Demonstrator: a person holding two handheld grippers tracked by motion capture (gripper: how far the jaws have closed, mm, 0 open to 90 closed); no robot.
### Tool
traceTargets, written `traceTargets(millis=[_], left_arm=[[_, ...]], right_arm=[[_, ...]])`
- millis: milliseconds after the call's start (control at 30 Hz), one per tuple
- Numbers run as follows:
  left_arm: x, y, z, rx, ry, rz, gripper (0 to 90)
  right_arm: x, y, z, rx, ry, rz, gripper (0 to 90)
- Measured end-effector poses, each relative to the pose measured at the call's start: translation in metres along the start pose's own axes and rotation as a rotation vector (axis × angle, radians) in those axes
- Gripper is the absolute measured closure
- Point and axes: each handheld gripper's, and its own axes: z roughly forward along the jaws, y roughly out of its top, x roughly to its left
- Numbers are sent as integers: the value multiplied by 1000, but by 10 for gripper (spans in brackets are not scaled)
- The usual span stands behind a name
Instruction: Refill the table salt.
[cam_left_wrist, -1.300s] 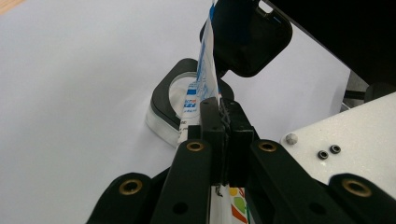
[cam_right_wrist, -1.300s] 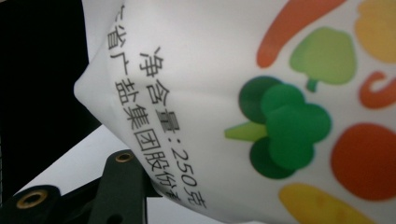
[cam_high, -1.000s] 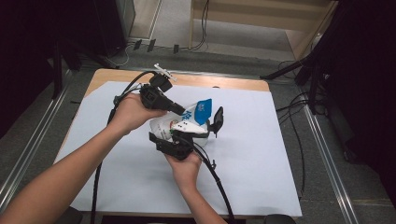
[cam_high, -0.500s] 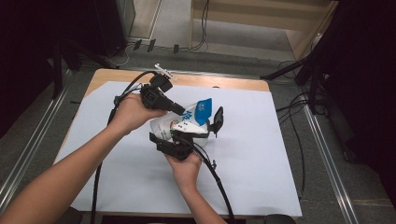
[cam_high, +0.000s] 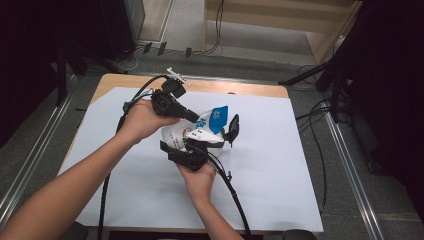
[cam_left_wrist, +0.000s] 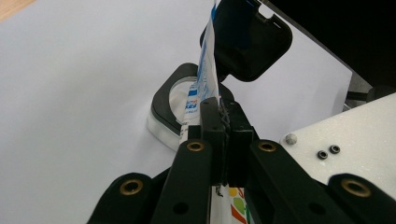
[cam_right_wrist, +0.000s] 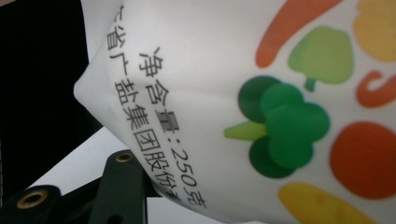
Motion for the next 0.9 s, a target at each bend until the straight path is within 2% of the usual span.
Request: traceTargets(millis=[567,900], left_arm=[[0,0,0,9,2,3,900],[0,1,3,5,0,2,900]], right_arm=[[0,0,1,4,0,2,507],[0,1,1,-6,23,35,509]])
